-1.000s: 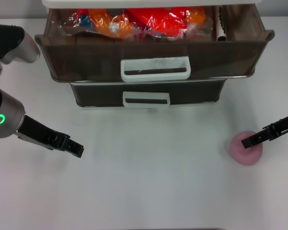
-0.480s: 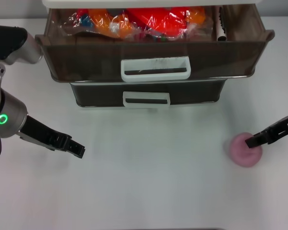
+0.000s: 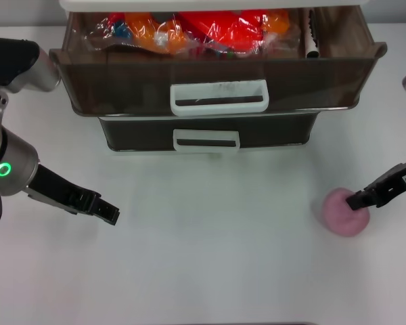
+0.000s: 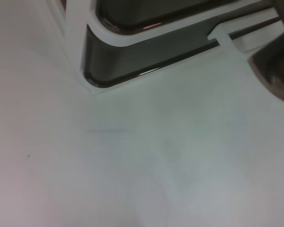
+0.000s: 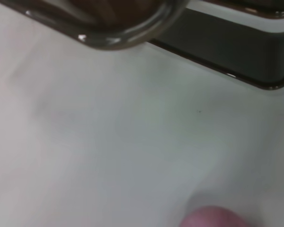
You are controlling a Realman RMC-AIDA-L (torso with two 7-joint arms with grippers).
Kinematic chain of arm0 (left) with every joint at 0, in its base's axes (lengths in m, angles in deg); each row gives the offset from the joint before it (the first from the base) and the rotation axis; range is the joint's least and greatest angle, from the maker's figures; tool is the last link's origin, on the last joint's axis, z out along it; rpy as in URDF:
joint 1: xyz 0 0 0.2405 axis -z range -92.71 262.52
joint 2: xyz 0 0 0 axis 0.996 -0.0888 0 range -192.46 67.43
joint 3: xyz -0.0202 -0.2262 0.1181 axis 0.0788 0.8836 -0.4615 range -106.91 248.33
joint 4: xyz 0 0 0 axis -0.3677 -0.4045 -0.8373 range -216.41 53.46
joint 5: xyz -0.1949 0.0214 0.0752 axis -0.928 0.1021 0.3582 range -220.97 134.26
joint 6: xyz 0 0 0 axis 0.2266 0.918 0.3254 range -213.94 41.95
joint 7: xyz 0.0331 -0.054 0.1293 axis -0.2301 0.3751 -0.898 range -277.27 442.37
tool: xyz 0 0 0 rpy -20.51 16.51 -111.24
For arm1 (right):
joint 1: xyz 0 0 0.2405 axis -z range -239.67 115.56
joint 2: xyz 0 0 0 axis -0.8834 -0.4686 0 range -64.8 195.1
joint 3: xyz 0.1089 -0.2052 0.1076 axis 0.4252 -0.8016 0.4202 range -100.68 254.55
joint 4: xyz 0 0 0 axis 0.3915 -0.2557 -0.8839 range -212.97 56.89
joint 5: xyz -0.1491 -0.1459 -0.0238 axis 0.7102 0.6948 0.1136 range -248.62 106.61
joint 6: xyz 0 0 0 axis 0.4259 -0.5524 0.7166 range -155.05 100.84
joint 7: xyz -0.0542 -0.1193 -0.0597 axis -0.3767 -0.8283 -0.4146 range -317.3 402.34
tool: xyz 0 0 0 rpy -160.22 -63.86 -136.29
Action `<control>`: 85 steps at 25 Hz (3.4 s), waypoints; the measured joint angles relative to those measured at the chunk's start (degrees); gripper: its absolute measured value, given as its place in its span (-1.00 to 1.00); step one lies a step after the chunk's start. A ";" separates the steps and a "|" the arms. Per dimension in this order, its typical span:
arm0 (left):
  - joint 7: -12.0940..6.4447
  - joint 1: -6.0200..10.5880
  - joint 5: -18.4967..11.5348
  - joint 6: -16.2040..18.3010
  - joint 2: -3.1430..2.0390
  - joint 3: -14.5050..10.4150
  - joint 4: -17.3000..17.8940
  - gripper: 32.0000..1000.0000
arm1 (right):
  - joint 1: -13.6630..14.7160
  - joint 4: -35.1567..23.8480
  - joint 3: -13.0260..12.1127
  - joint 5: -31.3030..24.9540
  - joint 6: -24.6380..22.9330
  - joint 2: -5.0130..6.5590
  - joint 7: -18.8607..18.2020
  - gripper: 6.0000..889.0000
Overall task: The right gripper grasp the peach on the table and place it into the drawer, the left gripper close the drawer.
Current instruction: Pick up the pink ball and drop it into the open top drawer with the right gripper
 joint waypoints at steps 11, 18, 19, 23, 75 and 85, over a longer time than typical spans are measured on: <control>0.00 -0.79 0.01 -0.27 -0.09 0.33 0.00 0.59 | 3.30 -15.91 1.09 -1.81 -11.95 -0.76 0.43 -0.96; -0.06 -1.40 0.03 -0.29 -0.11 0.35 0.00 0.59 | 5.76 -28.88 1.91 -6.92 -22.39 -1.49 2.65 -0.96; -0.06 -1.50 0.12 -0.40 -0.14 0.37 0.00 0.59 | 5.87 -29.94 0.48 -8.02 -22.71 -1.47 3.29 -0.96; -0.08 -1.84 0.34 -0.69 -0.23 0.52 0.00 0.59 | 6.46 -33.03 -6.96 -15.78 -23.31 -0.71 6.90 -0.96; -0.09 -0.87 0.29 -1.32 -0.27 1.06 0.44 0.59 | -15.31 -39.84 -12.02 -19.31 -23.06 9.96 21.39 -0.96; -0.10 -0.79 0.17 -1.23 -0.27 1.06 0.44 0.59 | -16.07 -37.82 -11.81 -18.45 -22.63 9.86 20.36 -0.96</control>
